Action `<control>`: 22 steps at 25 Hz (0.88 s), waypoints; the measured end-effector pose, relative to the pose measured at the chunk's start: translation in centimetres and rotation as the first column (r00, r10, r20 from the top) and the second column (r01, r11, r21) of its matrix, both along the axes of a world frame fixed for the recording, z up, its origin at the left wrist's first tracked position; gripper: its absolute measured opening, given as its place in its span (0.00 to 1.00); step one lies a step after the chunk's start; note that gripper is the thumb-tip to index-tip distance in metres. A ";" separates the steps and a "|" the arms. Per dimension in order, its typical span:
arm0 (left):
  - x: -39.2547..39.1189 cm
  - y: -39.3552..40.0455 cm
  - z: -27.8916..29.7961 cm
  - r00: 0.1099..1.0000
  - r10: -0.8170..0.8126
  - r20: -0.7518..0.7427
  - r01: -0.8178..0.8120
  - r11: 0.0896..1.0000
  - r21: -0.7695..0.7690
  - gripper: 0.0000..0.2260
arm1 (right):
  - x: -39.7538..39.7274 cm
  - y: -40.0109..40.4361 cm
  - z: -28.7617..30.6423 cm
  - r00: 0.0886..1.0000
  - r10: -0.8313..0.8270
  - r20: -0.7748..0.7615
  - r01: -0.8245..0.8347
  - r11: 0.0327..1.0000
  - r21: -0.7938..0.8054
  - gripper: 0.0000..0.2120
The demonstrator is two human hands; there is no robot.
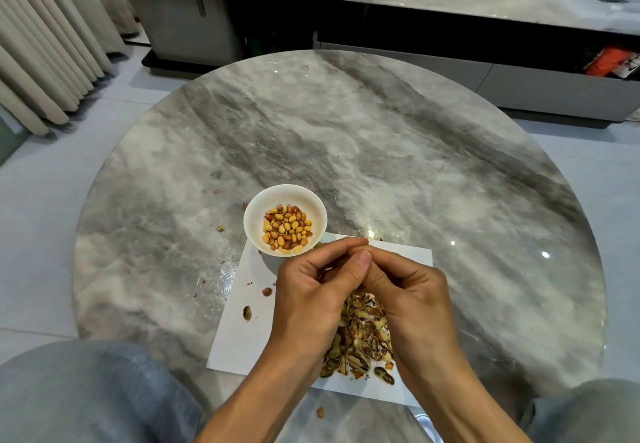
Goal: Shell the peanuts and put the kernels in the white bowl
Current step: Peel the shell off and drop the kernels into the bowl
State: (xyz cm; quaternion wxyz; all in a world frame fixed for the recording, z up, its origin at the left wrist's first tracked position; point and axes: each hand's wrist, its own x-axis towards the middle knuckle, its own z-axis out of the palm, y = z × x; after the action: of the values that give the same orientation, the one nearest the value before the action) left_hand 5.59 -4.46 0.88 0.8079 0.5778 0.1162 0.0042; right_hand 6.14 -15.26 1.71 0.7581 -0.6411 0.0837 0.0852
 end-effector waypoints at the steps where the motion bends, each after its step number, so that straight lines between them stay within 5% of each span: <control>1: 0.1 0.1 0.1 1.000 -0.017 -0.006 0.017 1.000 -0.002 0.10 | 0.1 0.0 0.0 0.999 0.006 -0.034 -0.004 0.999 0.034 0.08; 5: 0.5 1.5 0.3 0.984 -0.159 0.083 0.131 0.954 0.271 0.16 | 1.0 -1.0 0.4 0.994 0.031 -0.104 -0.028 0.999 0.032 0.10; 10: 0.7 2.0 0.3 0.977 -0.141 0.158 0.046 0.870 0.491 0.16 | 1.5 -2.1 1.2 0.986 0.164 -0.041 -0.168 0.981 -0.097 0.08; 17: 0.7 2.3 0.6 0.957 -0.188 0.219 0.034 0.828 0.560 0.14 | 1.8 -2.9 1.9 0.982 0.171 0.079 -0.142 0.949 -0.282 0.05; 22: 0.5 2.1 1.0 0.971 -0.117 0.209 0.030 0.925 0.378 0.12 | 1.2 -2.3 2.1 0.979 0.102 0.174 -0.055 0.965 -0.255 0.07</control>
State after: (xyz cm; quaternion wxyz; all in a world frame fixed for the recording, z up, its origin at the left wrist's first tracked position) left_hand 6.13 -2.39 1.87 0.6912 0.7200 -0.0018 0.0619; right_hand 7.34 -17.53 3.77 0.6722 -0.7391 -0.0028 0.0439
